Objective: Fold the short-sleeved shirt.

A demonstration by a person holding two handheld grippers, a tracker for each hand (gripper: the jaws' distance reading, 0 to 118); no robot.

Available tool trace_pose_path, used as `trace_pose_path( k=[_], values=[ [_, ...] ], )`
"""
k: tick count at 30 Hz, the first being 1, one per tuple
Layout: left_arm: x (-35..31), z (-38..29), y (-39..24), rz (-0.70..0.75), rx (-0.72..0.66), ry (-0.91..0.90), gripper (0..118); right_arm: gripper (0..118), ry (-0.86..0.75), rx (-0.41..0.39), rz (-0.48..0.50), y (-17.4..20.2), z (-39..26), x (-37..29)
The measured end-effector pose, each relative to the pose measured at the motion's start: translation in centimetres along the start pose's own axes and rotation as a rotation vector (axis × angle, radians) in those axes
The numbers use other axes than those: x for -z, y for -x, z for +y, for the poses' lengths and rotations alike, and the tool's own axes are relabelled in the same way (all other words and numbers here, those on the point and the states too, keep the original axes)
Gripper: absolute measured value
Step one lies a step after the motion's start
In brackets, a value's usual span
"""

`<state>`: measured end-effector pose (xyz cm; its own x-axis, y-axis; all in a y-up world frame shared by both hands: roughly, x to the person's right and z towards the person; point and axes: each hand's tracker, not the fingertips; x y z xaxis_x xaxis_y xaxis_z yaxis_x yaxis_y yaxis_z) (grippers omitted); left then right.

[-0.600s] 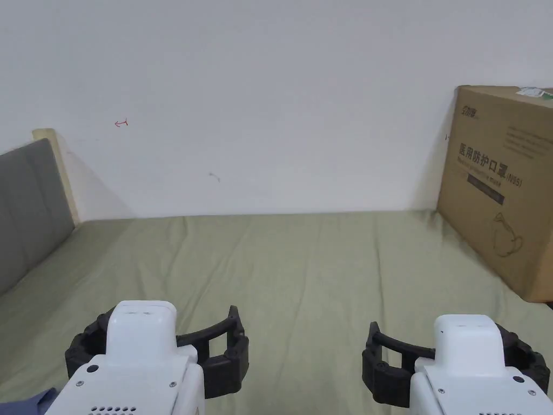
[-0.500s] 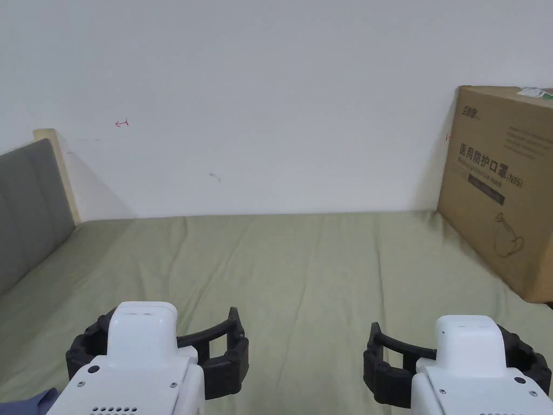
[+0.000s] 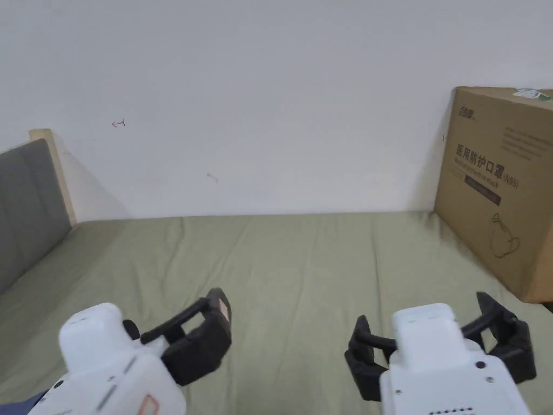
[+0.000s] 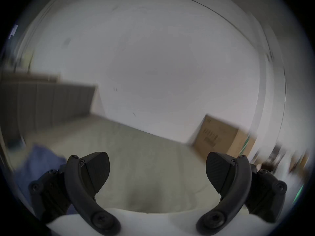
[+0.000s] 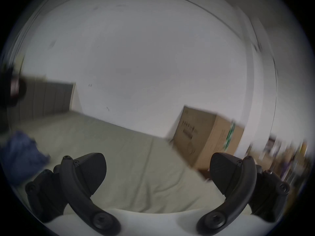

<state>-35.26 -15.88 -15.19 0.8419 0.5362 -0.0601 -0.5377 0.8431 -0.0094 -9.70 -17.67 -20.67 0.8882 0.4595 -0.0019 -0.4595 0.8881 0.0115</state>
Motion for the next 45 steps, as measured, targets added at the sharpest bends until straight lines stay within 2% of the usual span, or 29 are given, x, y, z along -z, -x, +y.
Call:
trace_pose_path(
  k=[2, 4, 6, 7, 9, 11, 14, 18, 19, 20, 21, 23, 26, 28, 30, 31, 34, 35, 36, 37, 38, 39, 40, 42, 45],
  values=[
    [0.2, -0.8, 2.0, -0.014, -0.245, -0.001, 114, 118, -0.045, -0.248, 0.016, 1.9, 0.0, -0.2],
    [0.3, -2.3, 3.7, 0.019, -0.427, -0.010, 114, 118, -0.069, -0.492, 0.102, 3.8, -0.9, -0.4],
    [0.3, -3.6, 5.0, 0.054, -0.529, -0.003, 114, 118, -0.042, -0.642, 0.182, 5.5, -2.0, -0.5],
    [0.4, -4.2, 5.4, 0.081, -0.564, 0.011, 114, 118, -0.022, -0.650, 0.191, 6.2, -2.5, -0.5],
    [0.6, -4.5, 5.7, 0.104, -0.551, 0.036, 114, 118, 0.017, -0.580, 0.231, 6.4, -2.9, -0.5],
    [0.9, -3.9, 4.9, 0.126, -0.423, 0.057, 114, 118, 0.064, -0.437, 0.270, 5.9, -2.2, -0.4],
    [1.5, -2.0, 2.0, 0.155, -0.096, 0.053, 114, 118, 0.083, -0.144, 0.249, 3.6, -0.6, 0.3],
    [0.8, -0.8, -3.2, 0.111, 0.456, -0.005, 114, 118, 0.117, 0.400, 0.135, -1.1, 0.3, 1.1],
    [0.2, -1.1, -4.1, 0.105, 0.585, -0.039, 114, 118, 0.129, 0.503, 0.142, -2.0, -0.3, 1.3],
    [-0.2, -1.7, -4.9, 0.127, 0.685, -0.078, 114, 118, 0.158, 0.567, 0.106, -2.6, -0.9, 1.3],
    [-0.5, -2.4, -5.4, 0.146, 0.773, -0.108, 115, 118, 0.189, 0.574, 0.092, -3.0, -1.7, 1.4],
    [-0.8, -3.2, -5.5, 0.170, 0.820, -0.122, 115, 118, 0.195, 0.537, 0.086, -3.1, -2.9, 1.5],
    [-0.7, -2.6, -5.1, 0.096, 0.673, -0.065, 115, 118, 0.151, 0.337, 0.079, -2.2, -2.6, 0.9],
    [-0.2, -1.9, -4.6, 0.091, 0.616, -0.038, 115, 118, 0.081, 0.261, 0.051, -1.6, -1.9, 0.5],
    [-0.2, -1.8, -4.5, 0.107, 0.626, -0.044, 115, 118, 0.091, 0.300, 0.085, -2.0, -1.4, 0.5],
    [-0.2, -1.7, -4.5, 0.117, 0.633, -0.048, 114, 118, 0.089, 0.348, 0.134, -2.2, -1.3, 0.5],
    [-0.7, -1.2, -4.5, 0.103, 0.629, -0.039, 112, 117, 0.120, 0.437, 0.139, -2.9, -1.2, 0.4],
    [-0.9, -1.1, -4.5, 0.090, 0.613, -0.034, 105, 111, 0.108, 0.432, 0.131, -2.9, -1.3, 0.3],
    [-1.0, -1.0, -4.5, 0.090, 0.598, -0.038, 87, 95, 0.093, 0.433, 0.101, -2.8, -1.2, 0.1],
    [-0.8, -1.1, -4.5, 0.100, 0.593, -0.040, 47, 51, 0.093, 0.431, 0.044, -2.7, -1.2, 0.1],
    [-0.6, -1.2, -4.5, 0.107, 0.593, -0.040, 17, 21, 0.096, 0.434, 0.029, -2.9, -1.3, 0.1],
    [-0.5, -1.2, -4.4, 0.121, 0.602, -0.044, 4, 17, 0.095, 0.440, 0.054, -3.2, -1.4, 0.1],
    [-0.6, -1.1, -4.2, 0.106, 0.605, -0.038, 3, 16, 0.102, 0.447, 0.098, -3.5, -1.3, 0.2],
    [-0.5, -1.1, -4.2, 0.073, 0.577, -0.017, 0, 0, 0.097, 0.444, 0.086, -3.4, -1.3, 0.2],
    [-0.3, -0.9, -4.1, 0.050, 0.537, -0.007, 0, 0, 0.098, 0.420, 0.080, -3.5, -1.3, 0.3]
  ],
)
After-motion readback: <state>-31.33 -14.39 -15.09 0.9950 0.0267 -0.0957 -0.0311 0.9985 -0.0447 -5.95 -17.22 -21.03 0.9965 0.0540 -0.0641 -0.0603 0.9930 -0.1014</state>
